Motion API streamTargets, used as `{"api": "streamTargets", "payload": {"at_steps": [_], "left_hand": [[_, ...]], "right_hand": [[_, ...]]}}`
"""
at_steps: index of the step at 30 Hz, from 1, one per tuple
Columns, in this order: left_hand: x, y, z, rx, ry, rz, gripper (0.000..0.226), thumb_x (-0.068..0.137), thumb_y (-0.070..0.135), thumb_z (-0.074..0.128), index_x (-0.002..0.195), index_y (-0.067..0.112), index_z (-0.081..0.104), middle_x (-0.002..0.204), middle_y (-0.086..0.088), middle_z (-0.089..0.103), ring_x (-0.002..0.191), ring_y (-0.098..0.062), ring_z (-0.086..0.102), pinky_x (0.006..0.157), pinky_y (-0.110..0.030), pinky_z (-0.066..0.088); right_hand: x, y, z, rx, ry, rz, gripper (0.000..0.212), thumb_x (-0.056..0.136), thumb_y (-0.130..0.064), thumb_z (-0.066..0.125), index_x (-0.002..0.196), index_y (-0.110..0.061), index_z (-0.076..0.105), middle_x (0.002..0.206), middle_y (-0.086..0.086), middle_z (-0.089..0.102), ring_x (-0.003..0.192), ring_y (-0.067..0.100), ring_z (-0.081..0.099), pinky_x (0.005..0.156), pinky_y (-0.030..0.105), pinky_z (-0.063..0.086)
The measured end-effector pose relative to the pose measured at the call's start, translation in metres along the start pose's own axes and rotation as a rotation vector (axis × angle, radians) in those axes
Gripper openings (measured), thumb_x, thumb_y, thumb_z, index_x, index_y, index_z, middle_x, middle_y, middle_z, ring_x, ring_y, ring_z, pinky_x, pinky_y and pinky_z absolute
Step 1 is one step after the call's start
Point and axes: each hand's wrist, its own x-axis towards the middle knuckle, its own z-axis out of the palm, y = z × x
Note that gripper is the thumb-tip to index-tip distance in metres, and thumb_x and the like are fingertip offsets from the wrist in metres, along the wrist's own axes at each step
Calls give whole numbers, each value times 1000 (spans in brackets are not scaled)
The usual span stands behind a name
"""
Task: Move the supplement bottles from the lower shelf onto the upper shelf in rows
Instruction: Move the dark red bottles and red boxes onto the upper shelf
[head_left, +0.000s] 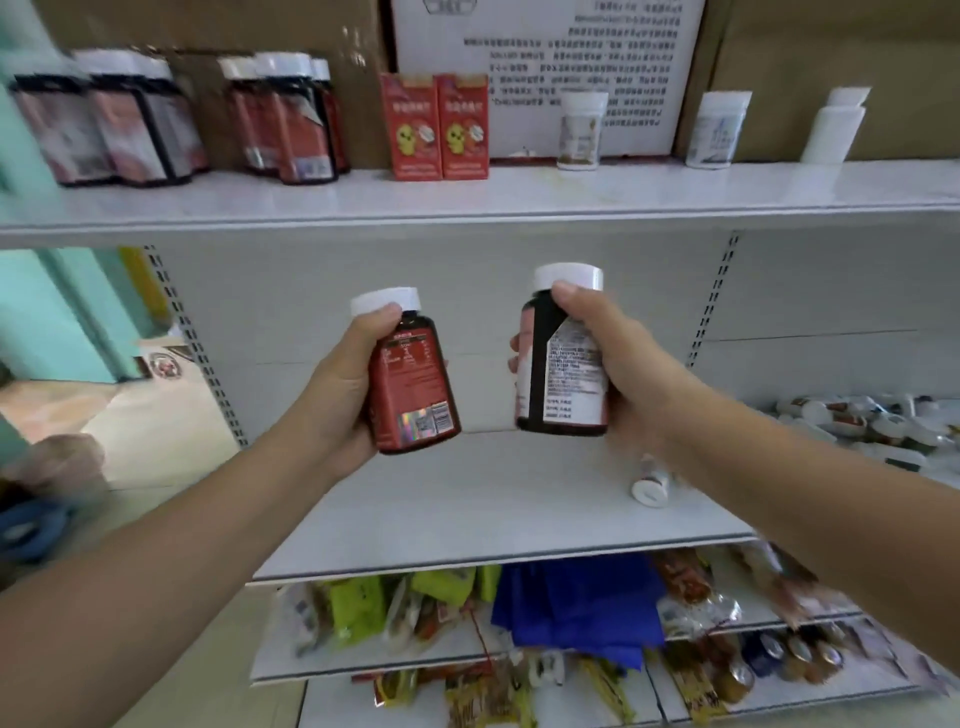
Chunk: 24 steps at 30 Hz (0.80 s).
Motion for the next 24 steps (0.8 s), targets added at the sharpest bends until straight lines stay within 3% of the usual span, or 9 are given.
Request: {"api": "streamTargets", "payload": {"at_steps": [2, 6, 11, 13, 15, 19, 21, 24], "left_hand": [[-20, 31, -9, 58, 26, 77, 47, 61, 50, 69, 94, 17, 67, 87, -3, 72, 74, -16, 69, 66, -30, 58], [-46, 81, -26, 136, 128, 174, 35, 90, 45, 48, 91, 16, 67, 87, -4, 72, 68, -15, 68, 61, -28, 58], [-56, 129, -40, 231, 217, 278, 32, 88, 42, 57, 109, 18, 60, 102, -12, 64, 84, -22, 65, 77, -39, 58], [-50, 148, -43, 285, 226, 342, 32, 82, 44, 60, 102, 19, 60, 99, -14, 62, 87, -25, 63, 78, -39, 57], [-37, 165, -44, 347, 236, 412, 32, 79, 46, 58, 95, 19, 61, 86, -9, 66, 76, -21, 65, 70, -35, 58], [10, 196, -48, 394, 287, 500, 22, 94, 39, 50, 102, 20, 57, 72, 4, 68, 62, -10, 66, 57, -28, 57], [37, 206, -54, 424, 309, 499, 25, 95, 36, 54, 110, 16, 55, 83, 2, 69, 71, -10, 68, 62, -28, 55], [74, 210, -67, 468, 371, 469, 33, 92, 33, 62, 117, 13, 55, 108, -6, 69, 94, -18, 70, 80, -36, 55]], "right_hand": [[-3, -13, 26, 9, -42, -28, 40, 69, -33, 72, 101, -11, 64, 86, 7, 68, 78, 22, 68, 70, 37, 60], [0, -35, 70, -1, -75, -76, 19, 85, -22, 59, 99, -10, 62, 84, 7, 67, 74, 20, 67, 75, 40, 59], [25, -61, 101, -76, -110, -265, 4, 90, -20, 60, 93, -17, 60, 72, -1, 68, 64, 13, 68, 63, 33, 60], [40, -73, 107, -109, -125, -315, 6, 91, -20, 60, 97, -18, 59, 76, -1, 69, 69, 14, 69, 64, 34, 60], [58, -84, 111, -145, -159, -351, 10, 91, -19, 60, 101, -17, 59, 79, -1, 70, 73, 14, 71, 64, 34, 59], [105, -103, 114, -206, -191, -414, 27, 81, -23, 69, 105, -16, 59, 82, 1, 71, 78, 17, 72, 66, 37, 59], [132, -109, 112, -252, -200, -442, 29, 77, -24, 71, 103, -17, 59, 80, -1, 70, 76, 15, 71, 69, 38, 59], [169, -111, 110, -380, -213, -453, 45, 74, -27, 78, 114, -22, 57, 90, -4, 72, 86, 13, 73, 80, 41, 59]]}}
